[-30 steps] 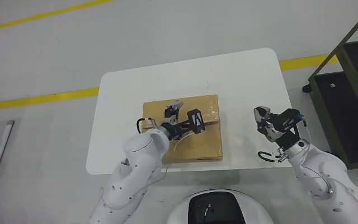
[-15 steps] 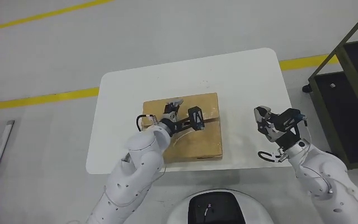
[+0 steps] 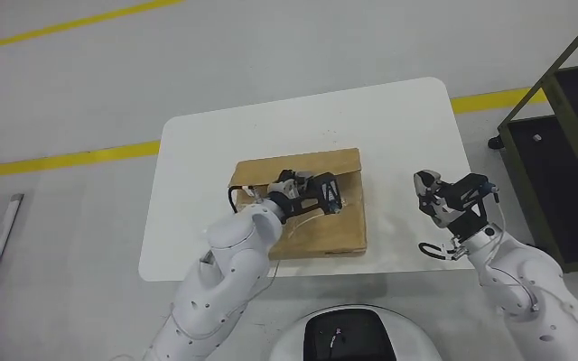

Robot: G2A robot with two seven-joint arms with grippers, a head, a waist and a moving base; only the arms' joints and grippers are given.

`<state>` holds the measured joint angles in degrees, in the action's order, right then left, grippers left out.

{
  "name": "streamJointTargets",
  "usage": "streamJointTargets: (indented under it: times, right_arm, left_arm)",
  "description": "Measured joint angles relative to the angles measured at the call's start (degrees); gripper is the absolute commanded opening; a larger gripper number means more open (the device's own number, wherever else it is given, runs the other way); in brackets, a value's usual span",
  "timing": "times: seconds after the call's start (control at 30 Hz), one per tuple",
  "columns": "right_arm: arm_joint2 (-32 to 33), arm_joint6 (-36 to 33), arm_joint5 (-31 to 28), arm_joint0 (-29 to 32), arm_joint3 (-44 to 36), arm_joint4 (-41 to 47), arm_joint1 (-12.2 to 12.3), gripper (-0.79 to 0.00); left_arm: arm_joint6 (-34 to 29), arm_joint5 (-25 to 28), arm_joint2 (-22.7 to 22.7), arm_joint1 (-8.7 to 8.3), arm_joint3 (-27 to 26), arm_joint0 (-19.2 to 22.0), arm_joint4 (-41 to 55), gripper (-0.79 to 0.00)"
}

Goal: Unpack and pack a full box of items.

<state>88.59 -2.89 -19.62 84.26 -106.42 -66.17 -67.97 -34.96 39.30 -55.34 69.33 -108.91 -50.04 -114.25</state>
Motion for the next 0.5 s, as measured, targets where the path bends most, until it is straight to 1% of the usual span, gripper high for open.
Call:
streamJointTargets:
  times: [0.03, 0.07, 0.17, 0.27, 0.37, 0.5]
  right_arm:
    - [0.1, 0.0, 0.0, 0.1, 0.0, 0.1, 0.0, -0.720]
    - [0.1, 0.0, 0.0, 0.1, 0.1, 0.1, 0.0, -0.711]
    - [0.1, -0.1, 0.0, 0.2, 0.2, 0.3, 0.0, -0.674]
    - [0.1, -0.2, 0.0, 0.2, 0.2, 0.3, 0.1, -0.690]
    - [0.0, -0.2, 0.0, 0.2, 0.2, 0.3, 0.1, -0.702]
    - [0.0, -0.2, 0.1, 0.2, 0.1, 0.2, 0.1, -0.705]
  left_arm:
    - [-0.1, 0.1, 0.1, 0.07, -0.1, 0.1, 0.1, -0.228]
    - [-0.1, 0.2, 0.1, 0.13, -0.2, 0.2, 0.2, 0.000]
    - [-0.2, 0.7, 0.1, 0.30, -0.1, 0.9, 0.1, 0.000]
    - [0.8, 0.5, 0.0, 0.49, 0.6, 2.5, -1.0, 0.000]
    - [2.5, 0.7, 0.2, 0.72, 1.7, 5.5, -3.1, 0.000]
    - [6.0, -0.1, 0.7, 1.26, 5.8, 10.7, -5.6, 0.000]
